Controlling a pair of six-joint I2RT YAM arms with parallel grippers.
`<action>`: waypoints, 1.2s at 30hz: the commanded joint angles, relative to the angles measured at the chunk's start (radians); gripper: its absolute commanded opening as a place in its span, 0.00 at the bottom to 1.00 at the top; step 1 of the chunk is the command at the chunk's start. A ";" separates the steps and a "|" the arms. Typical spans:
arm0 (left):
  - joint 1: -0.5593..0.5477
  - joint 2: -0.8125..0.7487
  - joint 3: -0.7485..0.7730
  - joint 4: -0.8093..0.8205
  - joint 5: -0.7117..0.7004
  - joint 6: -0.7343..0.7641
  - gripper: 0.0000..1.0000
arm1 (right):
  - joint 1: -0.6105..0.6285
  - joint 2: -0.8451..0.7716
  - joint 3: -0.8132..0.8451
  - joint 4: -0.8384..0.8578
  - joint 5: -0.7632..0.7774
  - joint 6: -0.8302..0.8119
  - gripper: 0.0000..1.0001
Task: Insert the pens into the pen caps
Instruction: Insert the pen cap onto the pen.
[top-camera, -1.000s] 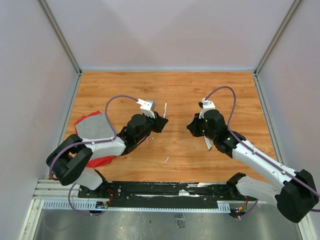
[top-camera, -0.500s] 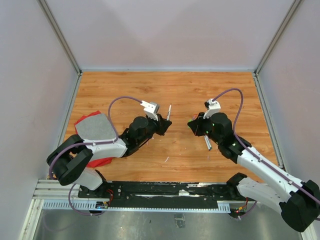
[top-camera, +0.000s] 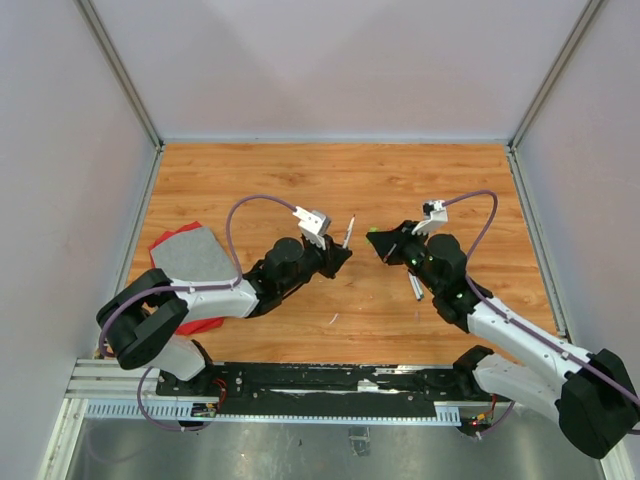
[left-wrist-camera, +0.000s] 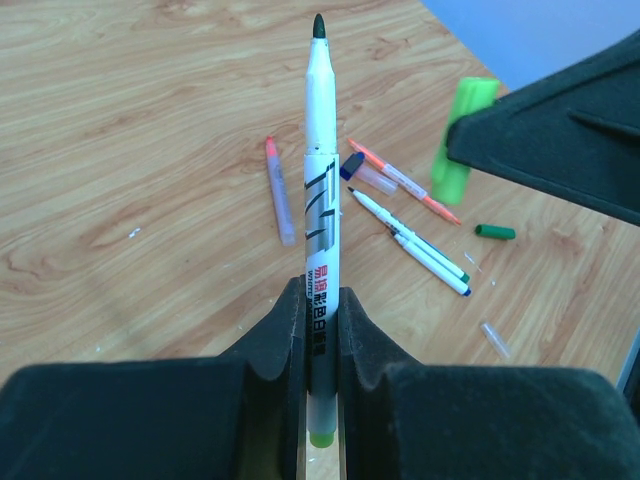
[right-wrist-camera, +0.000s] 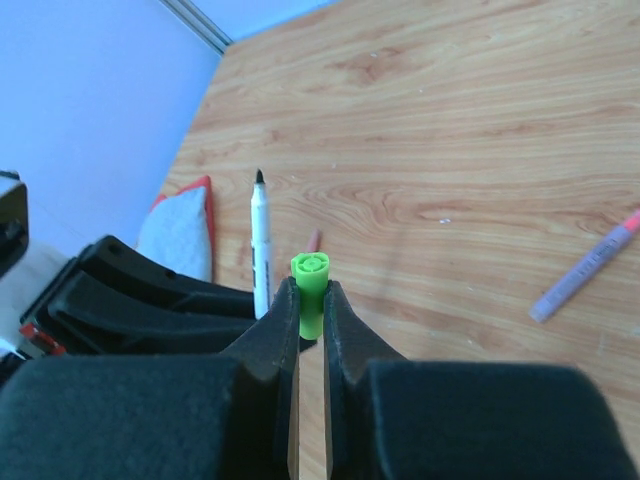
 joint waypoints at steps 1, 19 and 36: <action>-0.023 0.015 0.036 0.030 0.004 0.044 0.00 | -0.016 0.031 -0.025 0.210 -0.008 0.073 0.01; -0.055 0.016 0.065 -0.016 -0.046 0.075 0.00 | -0.034 0.090 0.037 0.290 0.065 0.040 0.01; -0.064 0.011 0.060 -0.003 -0.014 0.101 0.00 | -0.089 0.112 0.093 0.273 -0.018 0.075 0.01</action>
